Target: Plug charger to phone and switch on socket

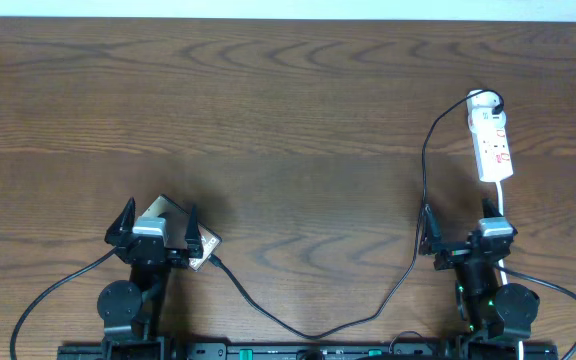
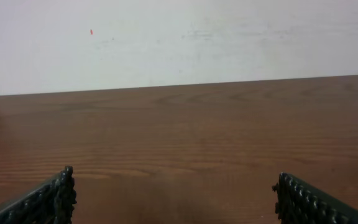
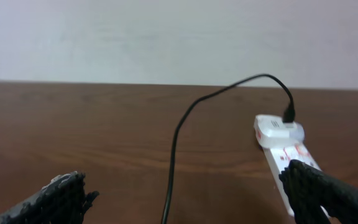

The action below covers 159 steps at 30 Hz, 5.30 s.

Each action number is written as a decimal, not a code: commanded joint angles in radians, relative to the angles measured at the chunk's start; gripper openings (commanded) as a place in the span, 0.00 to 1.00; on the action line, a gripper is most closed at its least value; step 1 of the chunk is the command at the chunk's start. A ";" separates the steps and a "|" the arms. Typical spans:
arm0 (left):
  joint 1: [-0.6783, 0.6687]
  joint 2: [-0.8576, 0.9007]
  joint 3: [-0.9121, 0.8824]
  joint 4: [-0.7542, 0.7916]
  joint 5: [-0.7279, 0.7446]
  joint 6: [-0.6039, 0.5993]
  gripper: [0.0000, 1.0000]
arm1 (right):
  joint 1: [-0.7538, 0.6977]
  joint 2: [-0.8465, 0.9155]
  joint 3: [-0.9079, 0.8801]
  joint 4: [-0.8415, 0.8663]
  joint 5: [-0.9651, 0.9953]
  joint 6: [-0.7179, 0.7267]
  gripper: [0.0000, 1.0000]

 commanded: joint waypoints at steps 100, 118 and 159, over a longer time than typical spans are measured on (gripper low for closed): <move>0.005 -0.005 -0.009 -0.047 0.017 0.013 0.99 | 0.166 -0.010 -0.001 -0.026 0.227 0.035 0.99; 0.005 -0.005 -0.009 -0.047 0.017 0.013 1.00 | 0.166 -0.010 -0.001 -0.026 0.227 0.035 0.99; 0.005 -0.005 -0.009 -0.047 0.017 0.013 0.99 | 0.166 -0.010 -0.001 -0.026 0.227 0.035 0.99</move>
